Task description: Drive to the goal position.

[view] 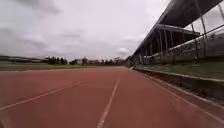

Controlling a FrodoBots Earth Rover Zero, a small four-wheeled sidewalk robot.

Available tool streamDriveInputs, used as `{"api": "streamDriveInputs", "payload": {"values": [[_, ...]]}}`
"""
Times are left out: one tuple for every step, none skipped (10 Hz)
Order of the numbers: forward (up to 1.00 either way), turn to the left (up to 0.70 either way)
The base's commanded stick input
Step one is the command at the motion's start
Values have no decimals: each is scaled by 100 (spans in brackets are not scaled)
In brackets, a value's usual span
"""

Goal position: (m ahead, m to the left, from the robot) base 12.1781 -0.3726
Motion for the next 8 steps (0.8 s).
{"api": "streamDriveInputs", "payload": {"values": [[42,0],[65,0],[70,0],[70,0],[70,0],[70,0],[70,0],[70,0]]}}
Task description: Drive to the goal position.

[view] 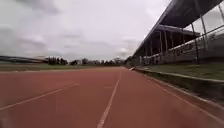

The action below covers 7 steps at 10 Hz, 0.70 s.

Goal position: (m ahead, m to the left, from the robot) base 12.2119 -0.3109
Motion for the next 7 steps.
{"api": "streamDriveInputs", "payload": {"values": [[70,0],[70,0],[70,0],[70,0],[70,0],[70,10],[70,2]]}}
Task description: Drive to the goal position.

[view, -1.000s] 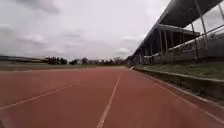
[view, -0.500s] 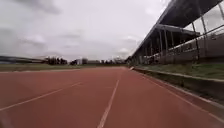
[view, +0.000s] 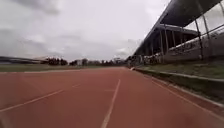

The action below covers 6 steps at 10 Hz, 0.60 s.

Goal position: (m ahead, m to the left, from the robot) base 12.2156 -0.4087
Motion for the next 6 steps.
{"api": "streamDriveInputs", "payload": {"values": [[70,1],[70,1],[70,0],[70,2],[70,5],[70,7]]}}
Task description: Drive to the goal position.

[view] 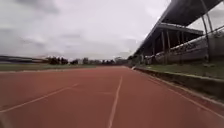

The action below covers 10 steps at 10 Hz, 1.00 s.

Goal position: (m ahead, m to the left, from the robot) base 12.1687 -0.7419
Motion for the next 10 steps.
{"api": "streamDriveInputs", "payload": {"values": [[70,4],[70,0],[70,0],[70,0],[70,0],[70,0],[70,0],[70,-3],[70,-10],[70,-10]]}}
